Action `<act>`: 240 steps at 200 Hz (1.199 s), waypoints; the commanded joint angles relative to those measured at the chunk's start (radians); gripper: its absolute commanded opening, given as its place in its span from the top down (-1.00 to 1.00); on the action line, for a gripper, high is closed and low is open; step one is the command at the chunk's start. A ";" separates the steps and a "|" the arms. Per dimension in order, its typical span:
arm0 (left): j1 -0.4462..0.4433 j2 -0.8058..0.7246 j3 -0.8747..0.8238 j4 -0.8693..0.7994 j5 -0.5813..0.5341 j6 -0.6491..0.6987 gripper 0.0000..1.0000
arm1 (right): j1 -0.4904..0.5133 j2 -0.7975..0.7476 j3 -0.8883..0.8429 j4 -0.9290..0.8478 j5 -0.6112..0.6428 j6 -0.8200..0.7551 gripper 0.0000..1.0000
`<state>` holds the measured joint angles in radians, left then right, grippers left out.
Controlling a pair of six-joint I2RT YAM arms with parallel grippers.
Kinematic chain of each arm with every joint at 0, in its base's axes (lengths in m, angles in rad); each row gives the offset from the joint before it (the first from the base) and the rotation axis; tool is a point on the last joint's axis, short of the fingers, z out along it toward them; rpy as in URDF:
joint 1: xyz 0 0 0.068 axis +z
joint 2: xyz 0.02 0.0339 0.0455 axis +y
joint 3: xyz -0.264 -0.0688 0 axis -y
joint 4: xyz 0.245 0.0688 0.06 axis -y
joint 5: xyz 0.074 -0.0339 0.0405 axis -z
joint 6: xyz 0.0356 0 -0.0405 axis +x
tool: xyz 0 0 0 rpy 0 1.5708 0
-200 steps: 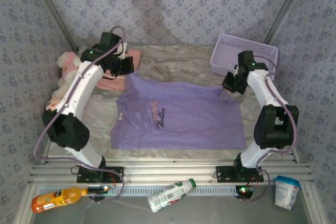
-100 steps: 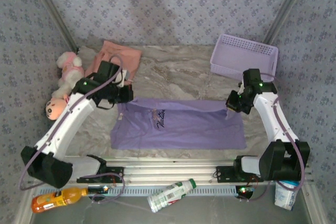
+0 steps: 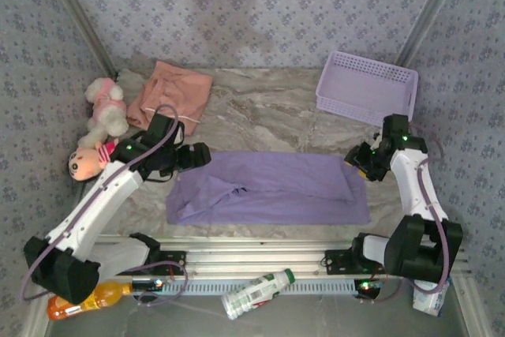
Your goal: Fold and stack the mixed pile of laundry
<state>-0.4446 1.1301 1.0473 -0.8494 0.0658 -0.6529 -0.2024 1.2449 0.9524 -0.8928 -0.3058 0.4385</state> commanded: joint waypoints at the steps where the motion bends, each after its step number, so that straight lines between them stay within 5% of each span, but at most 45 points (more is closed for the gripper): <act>1: 0.011 0.107 -0.029 0.196 -0.034 -0.045 -0.64 | -0.043 0.087 -0.017 0.106 0.021 0.004 0.20; 23: 0.011 0.219 -0.048 0.284 -0.036 -0.089 -0.07 | -0.061 0.181 -0.007 0.168 0.019 -0.005 0.32; 45: 0.009 0.281 -0.075 0.286 -0.037 -0.117 0.14 | -0.059 0.269 0.007 0.221 0.033 -0.027 0.39; 123: 0.018 0.313 -0.206 0.259 -0.074 -0.104 0.11 | -0.035 0.482 0.101 0.280 0.068 -0.052 0.38; 182: 0.068 0.462 -0.201 0.262 -0.143 -0.052 0.17 | -0.071 0.492 0.192 0.255 0.003 0.007 0.99; 209: 0.069 0.525 -0.158 0.229 -0.163 -0.007 0.17 | -0.152 0.590 0.285 0.268 -0.060 0.095 0.96; 240: 0.068 0.548 -0.110 0.186 -0.173 0.024 0.12 | -0.211 0.748 0.384 0.286 -0.212 0.148 0.61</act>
<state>-0.3817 1.6352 0.9169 -0.5842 -0.0551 -0.6811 -0.3679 1.9022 1.2797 -0.6186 -0.4126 0.5220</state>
